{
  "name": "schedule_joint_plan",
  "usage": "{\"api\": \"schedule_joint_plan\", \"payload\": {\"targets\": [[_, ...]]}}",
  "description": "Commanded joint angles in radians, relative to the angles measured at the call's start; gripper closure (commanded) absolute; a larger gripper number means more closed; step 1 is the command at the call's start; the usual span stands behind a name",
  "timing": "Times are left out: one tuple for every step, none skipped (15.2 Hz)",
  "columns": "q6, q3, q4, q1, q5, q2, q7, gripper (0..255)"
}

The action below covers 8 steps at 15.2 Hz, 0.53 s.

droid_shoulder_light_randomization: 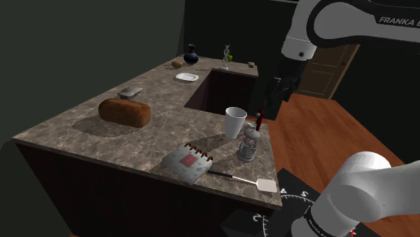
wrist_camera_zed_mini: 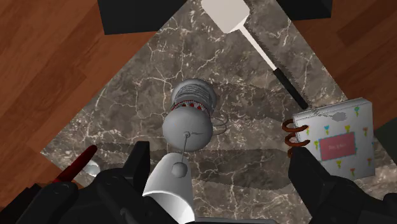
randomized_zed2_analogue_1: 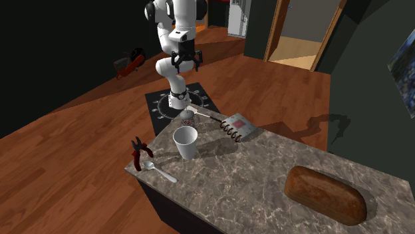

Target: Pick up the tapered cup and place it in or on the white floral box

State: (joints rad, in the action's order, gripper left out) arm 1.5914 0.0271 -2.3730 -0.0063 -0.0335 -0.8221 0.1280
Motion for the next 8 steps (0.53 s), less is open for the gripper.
{"api": "schedule_joint_plan", "payload": {"targets": [[0.000,0.000,0.000,0.000,0.000,0.000,0.000,0],[0.027,-0.001,0.002,-0.002,-0.006,0.035,-0.003,0],[0.053,-0.001,0.006,-0.003,-0.011,0.070,-0.006,0],[0.079,-0.001,0.010,-0.005,-0.017,0.107,-0.008,0],[0.104,-0.002,0.017,-0.007,-0.023,0.144,-0.010,0],[0.128,-0.002,0.024,-0.009,-0.029,0.181,-0.012,0],[0.151,-0.002,0.033,-0.011,-0.035,0.219,-0.014,0],[0.173,-0.002,0.043,-0.012,-0.041,0.258,-0.015,0]]}}
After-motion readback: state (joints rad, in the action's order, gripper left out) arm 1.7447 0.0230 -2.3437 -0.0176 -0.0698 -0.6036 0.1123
